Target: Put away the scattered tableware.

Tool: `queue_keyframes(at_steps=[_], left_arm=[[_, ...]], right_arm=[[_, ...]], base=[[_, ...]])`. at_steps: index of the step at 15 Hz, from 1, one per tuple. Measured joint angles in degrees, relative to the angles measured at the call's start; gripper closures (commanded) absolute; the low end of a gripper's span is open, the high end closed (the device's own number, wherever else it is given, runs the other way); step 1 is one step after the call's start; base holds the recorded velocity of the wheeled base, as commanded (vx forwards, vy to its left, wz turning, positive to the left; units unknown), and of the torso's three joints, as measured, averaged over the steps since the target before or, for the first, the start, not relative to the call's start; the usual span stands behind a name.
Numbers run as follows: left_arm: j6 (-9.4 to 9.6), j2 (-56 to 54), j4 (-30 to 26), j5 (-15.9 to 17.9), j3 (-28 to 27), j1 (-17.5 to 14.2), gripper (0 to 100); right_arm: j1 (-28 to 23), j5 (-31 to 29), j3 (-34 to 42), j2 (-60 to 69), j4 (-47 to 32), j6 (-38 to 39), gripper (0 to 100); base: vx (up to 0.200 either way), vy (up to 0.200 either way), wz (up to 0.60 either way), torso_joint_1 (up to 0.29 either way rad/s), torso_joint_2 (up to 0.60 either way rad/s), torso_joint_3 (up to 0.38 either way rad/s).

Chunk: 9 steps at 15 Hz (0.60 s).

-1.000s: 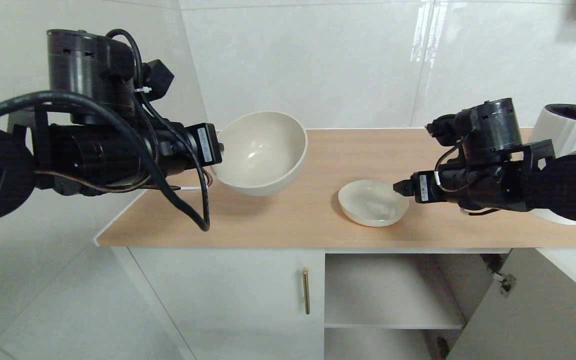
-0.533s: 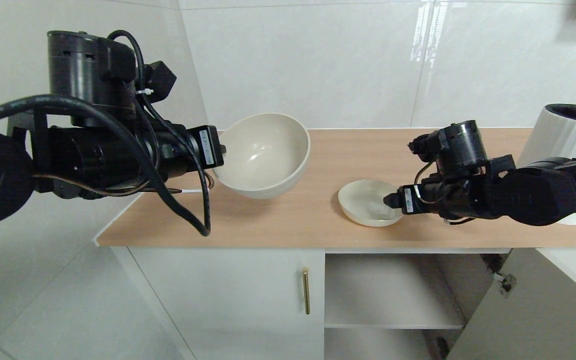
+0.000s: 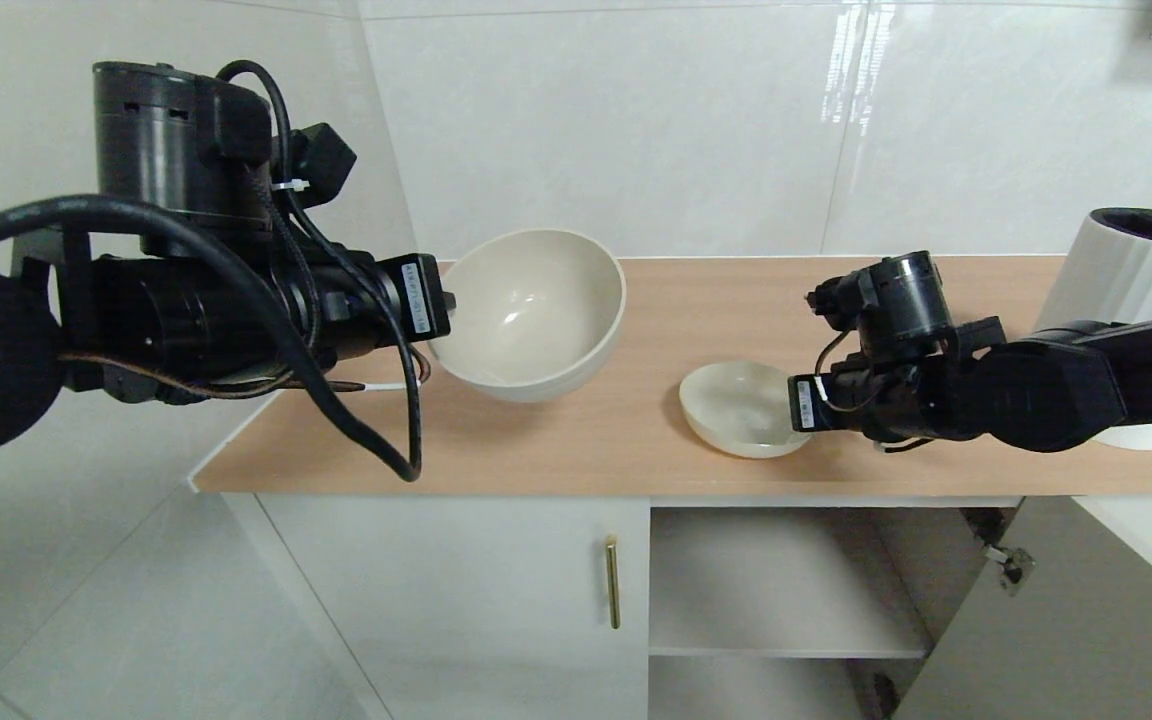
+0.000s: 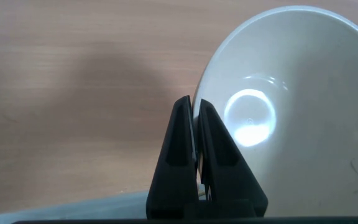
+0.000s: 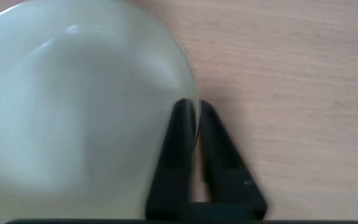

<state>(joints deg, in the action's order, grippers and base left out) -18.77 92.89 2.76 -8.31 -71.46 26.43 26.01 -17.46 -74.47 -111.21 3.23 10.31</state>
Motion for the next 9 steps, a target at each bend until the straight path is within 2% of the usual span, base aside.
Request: queue_keyframes(at_steps=[5, 9], left_arm=[[0.0, -0.61, 0.04, -0.16, 0.35, 0.39, 100], [0.0, -3.07, 0.02, -0.11, 2.78, 2.17, 100]], right_arm=[[0.02, 0.13, 0.11, 1.87, -0.37, 1.4, 100], [1.44, 0.02, 1.62, 8.18, -0.44, 2.9, 100]], base=[[0.0, 0.0, 0.0, 0.0, 0.0, 0.0], [0.0, 0.0, 0.0, 0.0, 0.0, 0.0]])
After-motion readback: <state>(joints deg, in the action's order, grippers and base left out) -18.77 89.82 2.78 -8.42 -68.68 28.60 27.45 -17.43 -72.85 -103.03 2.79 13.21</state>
